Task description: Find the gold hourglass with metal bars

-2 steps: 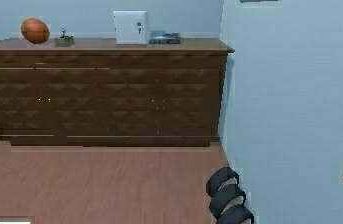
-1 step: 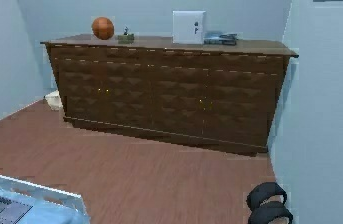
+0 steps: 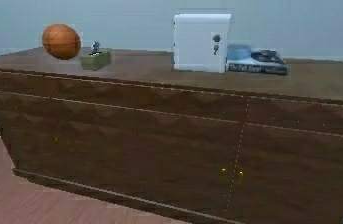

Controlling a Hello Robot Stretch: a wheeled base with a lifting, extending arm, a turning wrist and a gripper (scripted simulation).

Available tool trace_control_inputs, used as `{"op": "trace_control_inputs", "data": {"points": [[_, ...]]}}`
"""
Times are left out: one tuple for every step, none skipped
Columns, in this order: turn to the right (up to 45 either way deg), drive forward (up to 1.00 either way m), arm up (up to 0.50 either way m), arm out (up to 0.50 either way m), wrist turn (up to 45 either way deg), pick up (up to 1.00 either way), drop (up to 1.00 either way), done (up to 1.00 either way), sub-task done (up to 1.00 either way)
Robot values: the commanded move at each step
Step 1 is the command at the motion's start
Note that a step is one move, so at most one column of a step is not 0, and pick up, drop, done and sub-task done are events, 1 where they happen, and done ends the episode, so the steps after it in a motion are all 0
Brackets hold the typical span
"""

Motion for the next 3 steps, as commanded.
{"op": "trace_control_inputs", "data": {"points": [[-39.0,0.0,0.0,0.0,0.0,0.0,0.0,0.0,0.0],[0.0,0.05,0.0,0.0,0.0,0.0,0.0,0.0,0.0],[6.0,0.0,0.0,0.0,0.0,0.0,0.0,0.0,0.0]]}}
